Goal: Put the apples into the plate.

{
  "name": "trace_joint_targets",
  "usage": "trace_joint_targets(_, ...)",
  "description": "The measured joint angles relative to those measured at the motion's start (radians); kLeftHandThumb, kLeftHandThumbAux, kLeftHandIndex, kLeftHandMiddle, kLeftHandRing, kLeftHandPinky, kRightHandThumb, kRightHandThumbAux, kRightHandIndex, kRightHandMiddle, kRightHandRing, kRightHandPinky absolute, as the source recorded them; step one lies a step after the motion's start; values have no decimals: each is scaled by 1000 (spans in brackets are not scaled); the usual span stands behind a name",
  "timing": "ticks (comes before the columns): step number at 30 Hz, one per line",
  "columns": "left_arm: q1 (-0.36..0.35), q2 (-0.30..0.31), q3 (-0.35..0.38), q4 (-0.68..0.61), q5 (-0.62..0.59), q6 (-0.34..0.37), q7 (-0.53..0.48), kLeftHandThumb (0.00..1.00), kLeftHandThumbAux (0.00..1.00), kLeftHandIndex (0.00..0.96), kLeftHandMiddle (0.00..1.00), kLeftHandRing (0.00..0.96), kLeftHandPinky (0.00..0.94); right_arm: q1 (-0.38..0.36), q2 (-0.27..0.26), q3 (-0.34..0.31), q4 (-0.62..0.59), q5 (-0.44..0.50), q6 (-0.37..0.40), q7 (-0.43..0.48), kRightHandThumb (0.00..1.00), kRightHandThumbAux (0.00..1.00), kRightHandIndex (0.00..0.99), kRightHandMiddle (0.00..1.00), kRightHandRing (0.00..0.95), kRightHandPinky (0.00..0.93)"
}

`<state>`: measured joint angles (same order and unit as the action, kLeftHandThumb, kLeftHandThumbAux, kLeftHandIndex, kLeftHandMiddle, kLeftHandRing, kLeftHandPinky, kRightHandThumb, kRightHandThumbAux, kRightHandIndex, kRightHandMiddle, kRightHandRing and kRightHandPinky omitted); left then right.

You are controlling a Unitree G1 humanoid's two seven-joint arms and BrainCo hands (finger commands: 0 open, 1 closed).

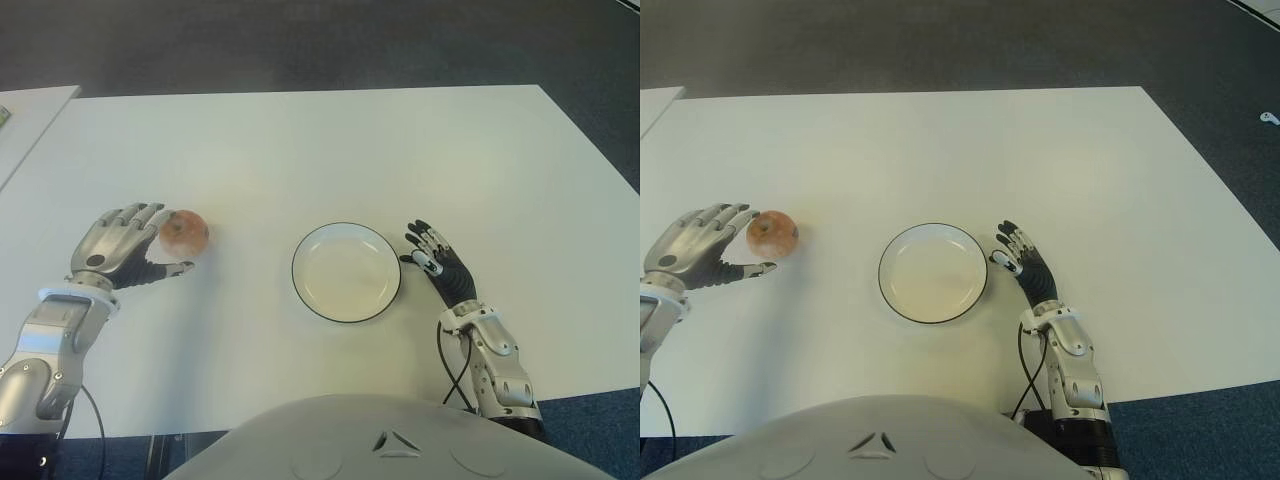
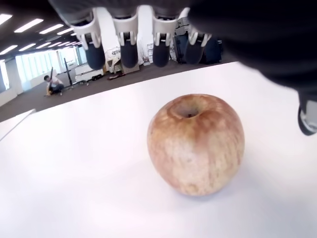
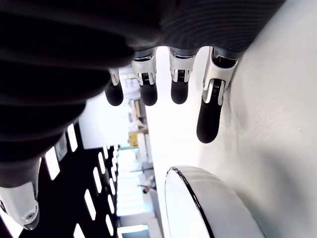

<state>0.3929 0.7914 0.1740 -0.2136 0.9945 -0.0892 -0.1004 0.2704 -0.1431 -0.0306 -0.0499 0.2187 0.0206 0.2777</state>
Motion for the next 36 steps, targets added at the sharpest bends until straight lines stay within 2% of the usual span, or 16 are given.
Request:
trace_joint_targets(4,-29,15,-40,126,13,-27,83,292,260,15,0,0,12,-1,2,-1,3,0,-1,0,131,609,14,73,69,71)
trace_joint_targets(11,-94,47,-99,250,30,-47,187,300,229,1,0,0,0,-1,-1,2,14,-12,-21,0,112,613,7,61,56,51)
trace_joint_targets(18,-121,72,-147,303,36,-41,232,303,205,0,0,0,0,2,-4,5,15,-20,-34,2,116,621,9,61,58,59)
trace_joint_targets(36,-177,72,-233,411,25,-18,379,329,173,0,0,0,0,3,-5,8,43,-36,-80,2,103,628,12,64,62,57)
